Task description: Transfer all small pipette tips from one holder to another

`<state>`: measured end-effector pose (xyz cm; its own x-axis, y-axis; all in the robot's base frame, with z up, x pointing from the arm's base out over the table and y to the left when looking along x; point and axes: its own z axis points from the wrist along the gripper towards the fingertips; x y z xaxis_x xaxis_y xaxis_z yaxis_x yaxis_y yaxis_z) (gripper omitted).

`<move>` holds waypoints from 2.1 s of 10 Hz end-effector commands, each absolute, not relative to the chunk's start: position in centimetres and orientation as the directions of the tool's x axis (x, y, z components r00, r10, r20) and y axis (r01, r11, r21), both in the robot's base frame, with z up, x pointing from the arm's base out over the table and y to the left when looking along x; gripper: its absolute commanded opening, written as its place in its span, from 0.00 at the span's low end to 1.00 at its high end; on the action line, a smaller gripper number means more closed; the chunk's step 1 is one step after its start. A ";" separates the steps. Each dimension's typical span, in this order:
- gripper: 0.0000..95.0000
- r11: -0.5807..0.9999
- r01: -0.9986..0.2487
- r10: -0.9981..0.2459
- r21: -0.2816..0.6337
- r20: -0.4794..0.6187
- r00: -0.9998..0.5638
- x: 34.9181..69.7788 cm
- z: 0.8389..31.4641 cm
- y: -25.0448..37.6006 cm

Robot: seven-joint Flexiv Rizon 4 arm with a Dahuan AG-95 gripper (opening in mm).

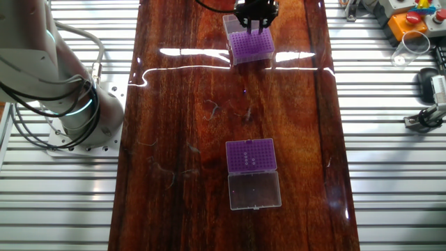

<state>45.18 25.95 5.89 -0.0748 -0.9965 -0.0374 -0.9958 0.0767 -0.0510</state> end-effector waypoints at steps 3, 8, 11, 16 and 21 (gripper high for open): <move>0.20 0.050 -0.997 -0.998 -0.051 -0.039 -0.048 45.1 5.9 25.9; 0.20 0.044 -0.998 -0.998 -0.042 -0.042 -0.042 44.5 5.7 25.9; 0.20 0.048 -0.998 -0.998 -0.037 -0.049 -0.047 44.5 5.9 25.9; 0.20 0.005 -1.000 -0.999 -0.007 -0.053 -0.004 44.5 5.9 25.9; 0.20 -0.026 -1.000 -0.998 0.005 -0.062 0.025 44.5 6.1 26.0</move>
